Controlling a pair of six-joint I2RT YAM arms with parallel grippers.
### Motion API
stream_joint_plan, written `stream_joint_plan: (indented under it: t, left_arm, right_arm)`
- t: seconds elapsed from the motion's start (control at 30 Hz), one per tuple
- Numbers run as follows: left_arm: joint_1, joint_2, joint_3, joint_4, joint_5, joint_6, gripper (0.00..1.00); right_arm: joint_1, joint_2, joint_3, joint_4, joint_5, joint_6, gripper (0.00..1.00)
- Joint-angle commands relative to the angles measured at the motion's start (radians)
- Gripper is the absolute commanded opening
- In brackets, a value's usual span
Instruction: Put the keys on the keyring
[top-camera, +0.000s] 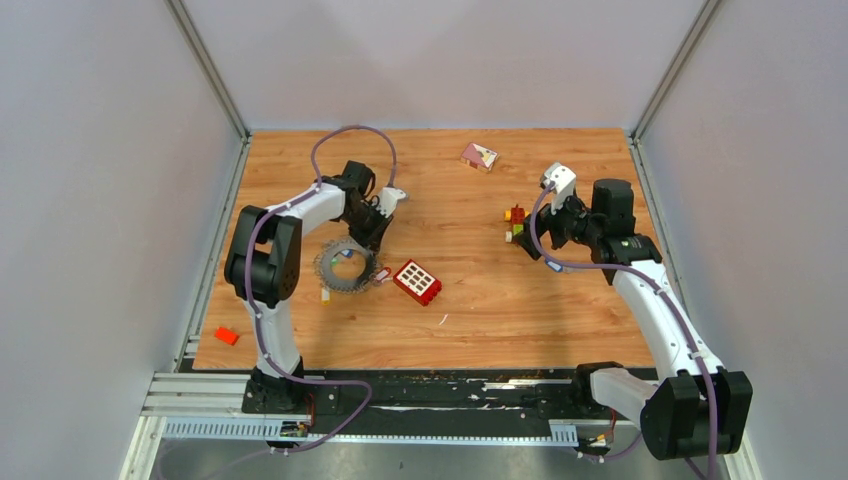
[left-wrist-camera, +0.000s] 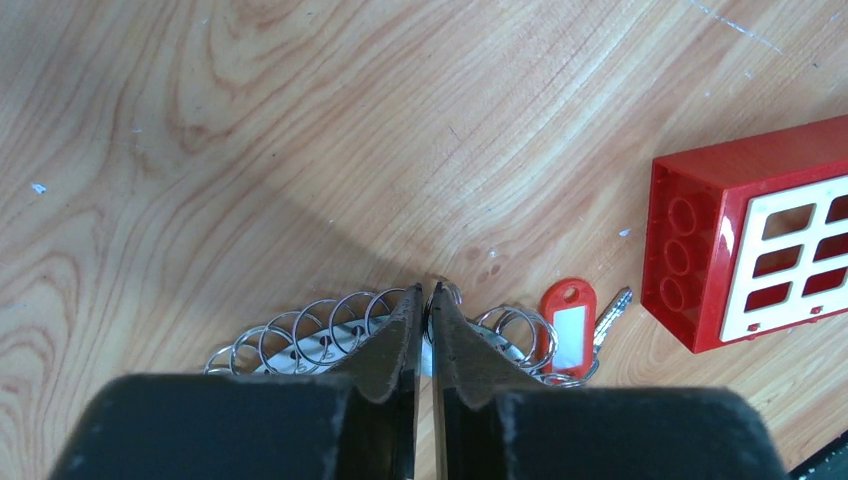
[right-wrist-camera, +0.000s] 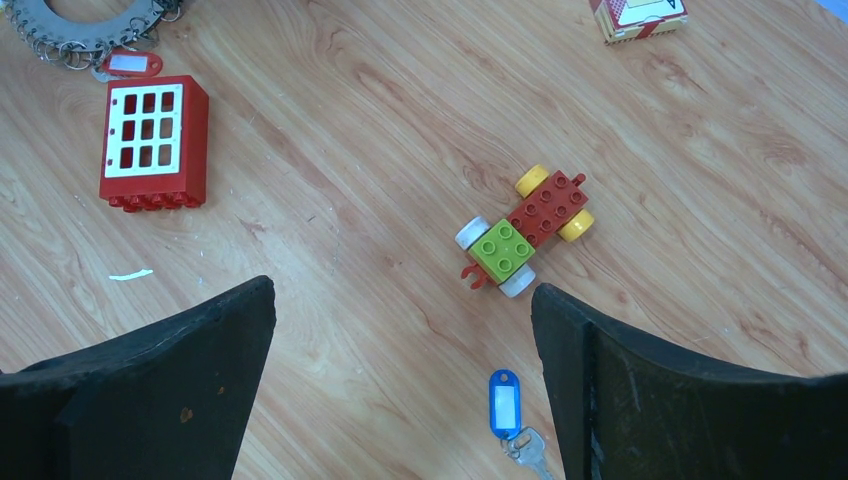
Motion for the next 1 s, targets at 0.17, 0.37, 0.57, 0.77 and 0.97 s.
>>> stream_joint_plan:
  t: [0.17, 0.37, 0.57, 0.77, 0.97]
  left_arm:
    - [-0.004, -0.096, 0.025, -0.086, 0.095, 0.085, 0.0]
    - [-0.004, -0.218, 0.01, -0.056, 0.15, 0.157, 0.0]
    - [-0.004, -0.395, -0.028, -0.022, 0.271, 0.198, 0.0]
    - [-0.004, -0.606, -0.078, 0.115, 0.351, 0.141, 0.0]
    - [-0.013, -0.767, -0.177, 0.547, 0.508, -0.141, 0.0]
  right_arm:
    - [0.011, 0.002, 0.041, 0.015, -0.017, -0.005, 1.0]
    - [0.037, 0.01, 0.064, 0.022, -0.06, 0.04, 1.0]
    - [0.109, 0.029, 0.137, 0.016, -0.125, 0.07, 1.0]
    - [0.234, 0.061, 0.241, 0.026, -0.183, 0.051, 1.0]
    - [0.291, 0.157, 0.385, 0.023, -0.279, 0.114, 0.97]
